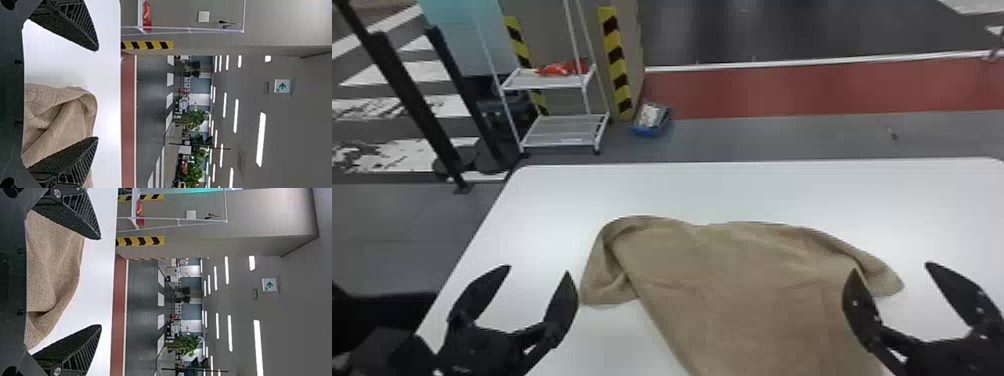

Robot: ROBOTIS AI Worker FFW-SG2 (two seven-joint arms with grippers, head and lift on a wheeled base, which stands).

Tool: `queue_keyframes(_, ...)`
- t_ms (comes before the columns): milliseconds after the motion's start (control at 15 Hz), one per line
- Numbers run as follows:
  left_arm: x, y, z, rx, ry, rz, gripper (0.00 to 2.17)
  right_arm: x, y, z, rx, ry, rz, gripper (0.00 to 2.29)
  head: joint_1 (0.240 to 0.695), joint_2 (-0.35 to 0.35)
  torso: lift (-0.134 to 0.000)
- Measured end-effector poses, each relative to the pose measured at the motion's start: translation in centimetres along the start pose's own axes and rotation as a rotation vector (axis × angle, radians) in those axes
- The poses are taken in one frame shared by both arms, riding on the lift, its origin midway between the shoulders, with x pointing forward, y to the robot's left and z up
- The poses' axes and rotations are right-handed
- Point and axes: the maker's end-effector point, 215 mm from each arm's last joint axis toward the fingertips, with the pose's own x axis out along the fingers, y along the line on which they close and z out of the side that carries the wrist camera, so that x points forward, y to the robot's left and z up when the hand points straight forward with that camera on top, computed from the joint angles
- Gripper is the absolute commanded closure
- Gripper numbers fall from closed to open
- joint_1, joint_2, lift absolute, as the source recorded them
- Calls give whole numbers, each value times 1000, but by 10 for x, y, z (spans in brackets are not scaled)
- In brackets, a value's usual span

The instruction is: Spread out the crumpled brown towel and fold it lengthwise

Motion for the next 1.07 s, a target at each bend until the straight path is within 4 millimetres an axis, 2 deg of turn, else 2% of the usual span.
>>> queue_keyframes(333, 9, -8, -3, -4, -1, -17, 73, -2, 1, -12, -78, 33, 28, 76, 695, 150, -128)
queue_keyframes(467, 16, -21, -7, 7, 4, -67, 117, -10, -12, -25, -128, 69, 16, 76, 695, 119, -128)
queue_keyframes(600, 21, -37, -19, 17, 29, -142, 171, -19, -28, -30, -168, 94, 2, 76, 695, 55, -128)
queue_keyframes(867, 17, -61, -51, 76, 103, -308, 215, -40, -48, -36, -241, 139, 44, 76, 695, -1, -128)
queue_keyframes(1067, 10, -74, -68, 140, 156, -415, 235, -59, -59, -29, -262, 147, 56, 76, 695, -45, -128)
